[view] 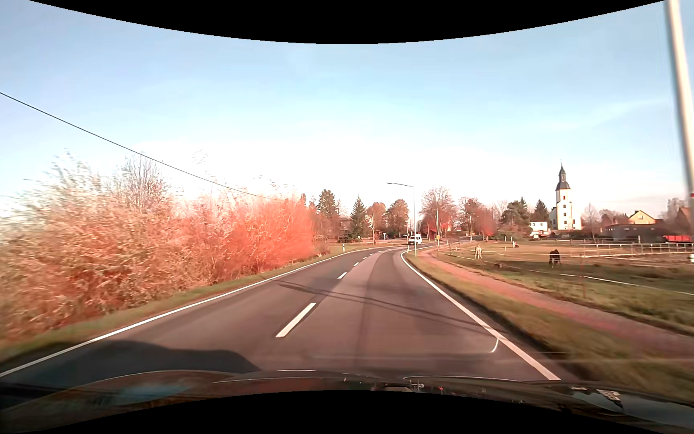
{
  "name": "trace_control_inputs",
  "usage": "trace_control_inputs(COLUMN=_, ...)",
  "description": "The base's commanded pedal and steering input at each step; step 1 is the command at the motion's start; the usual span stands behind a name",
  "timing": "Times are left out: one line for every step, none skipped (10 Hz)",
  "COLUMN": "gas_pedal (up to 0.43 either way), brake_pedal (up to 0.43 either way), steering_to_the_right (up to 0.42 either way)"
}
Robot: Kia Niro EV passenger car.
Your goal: Follow the waypoints while adhering to traffic rules and regulations
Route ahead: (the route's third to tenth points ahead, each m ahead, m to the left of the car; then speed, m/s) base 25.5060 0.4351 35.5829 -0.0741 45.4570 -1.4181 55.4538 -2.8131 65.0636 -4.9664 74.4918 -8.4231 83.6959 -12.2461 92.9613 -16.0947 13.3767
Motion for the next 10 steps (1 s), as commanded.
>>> trace_control_inputs(gas_pedal=0.118, brake_pedal=0.000, steering_to_the_right=0.010)
trace_control_inputs(gas_pedal=0.118, brake_pedal=0.000, steering_to_the_right=0.010)
trace_control_inputs(gas_pedal=0.118, brake_pedal=0.000, steering_to_the_right=0.010)
trace_control_inputs(gas_pedal=0.118, brake_pedal=0.000, steering_to_the_right=0.010)
trace_control_inputs(gas_pedal=0.118, brake_pedal=0.000, steering_to_the_right=0.011)
trace_control_inputs(gas_pedal=0.118, brake_pedal=0.000, steering_to_the_right=0.011)
trace_control_inputs(gas_pedal=0.118, brake_pedal=0.000, steering_to_the_right=0.011)
trace_control_inputs(gas_pedal=0.118, brake_pedal=0.000, steering_to_the_right=0.011)
trace_control_inputs(gas_pedal=0.118, brake_pedal=0.000, steering_to_the_right=0.011)
trace_control_inputs(gas_pedal=0.110, brake_pedal=0.000, steering_to_the_right=0.010)
